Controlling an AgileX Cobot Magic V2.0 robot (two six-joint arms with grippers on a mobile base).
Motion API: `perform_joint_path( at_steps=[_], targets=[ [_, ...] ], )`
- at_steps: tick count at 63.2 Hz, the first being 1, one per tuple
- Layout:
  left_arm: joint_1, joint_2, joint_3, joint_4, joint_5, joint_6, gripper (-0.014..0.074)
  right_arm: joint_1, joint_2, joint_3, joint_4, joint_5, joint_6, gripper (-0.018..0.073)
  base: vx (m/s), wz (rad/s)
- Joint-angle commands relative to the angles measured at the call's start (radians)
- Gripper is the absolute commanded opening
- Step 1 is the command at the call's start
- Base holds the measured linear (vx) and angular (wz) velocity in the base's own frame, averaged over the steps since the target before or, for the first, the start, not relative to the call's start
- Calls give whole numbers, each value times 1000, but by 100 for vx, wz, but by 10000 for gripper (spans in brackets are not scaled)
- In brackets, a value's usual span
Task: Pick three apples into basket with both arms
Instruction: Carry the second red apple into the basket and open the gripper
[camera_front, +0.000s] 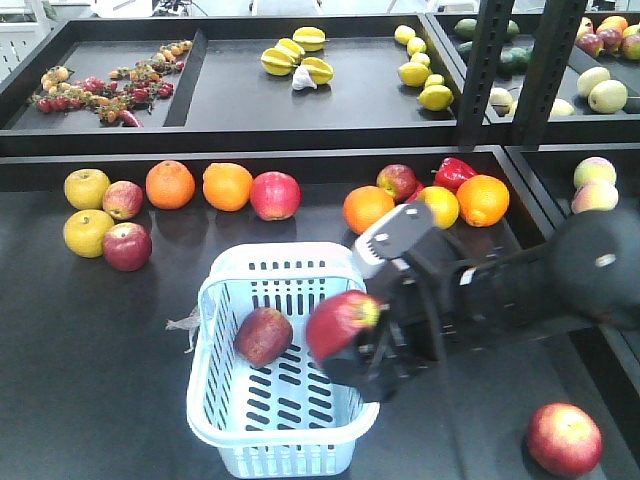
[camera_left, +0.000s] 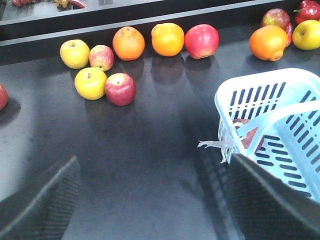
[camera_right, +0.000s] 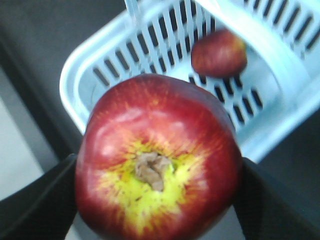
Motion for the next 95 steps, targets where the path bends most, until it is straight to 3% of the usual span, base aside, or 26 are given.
perform_joint_path(
  at_steps=[1, 13, 33, 44, 54, 64, 78, 86, 95],
  targets=[
    [3, -2, -24, 6, -56, -10, 580, 66, 4, -26, 36, -132, -3, 340, 0, 0],
    [3, -2, -24, 6, -56, -10, 580, 122, 73, -26, 37, -225, -6, 405, 0, 0],
    [3, -2, -24, 6, -56, -10, 580, 120, 95, -27, 39, -253, -3, 683, 0, 0],
    [3, -2, -24, 6, -56, -10, 580, 119, 94, -27, 38, -256, 8, 692, 0, 0],
    [3, -2, -24, 6, -56, -10, 580, 98, 51, -27, 9, -228, 89, 677, 0, 0],
    [3, -2, -24, 6, -56, -10, 580, -21, -14, -27, -88, -89, 181, 658, 0, 0],
    [3, -2, -24, 6, -56, -10, 580, -267, -57, -27, -360, 102, 364, 608, 0, 0],
    [3, -2, -24, 6, -56, -10, 580, -398, -42, -26, -475, 151, 464, 596, 0, 0],
    [3, -2, -24, 6, -56, -10, 580, -510, -4, -26, -539, 166, 520, 595, 0, 0]
  ],
)
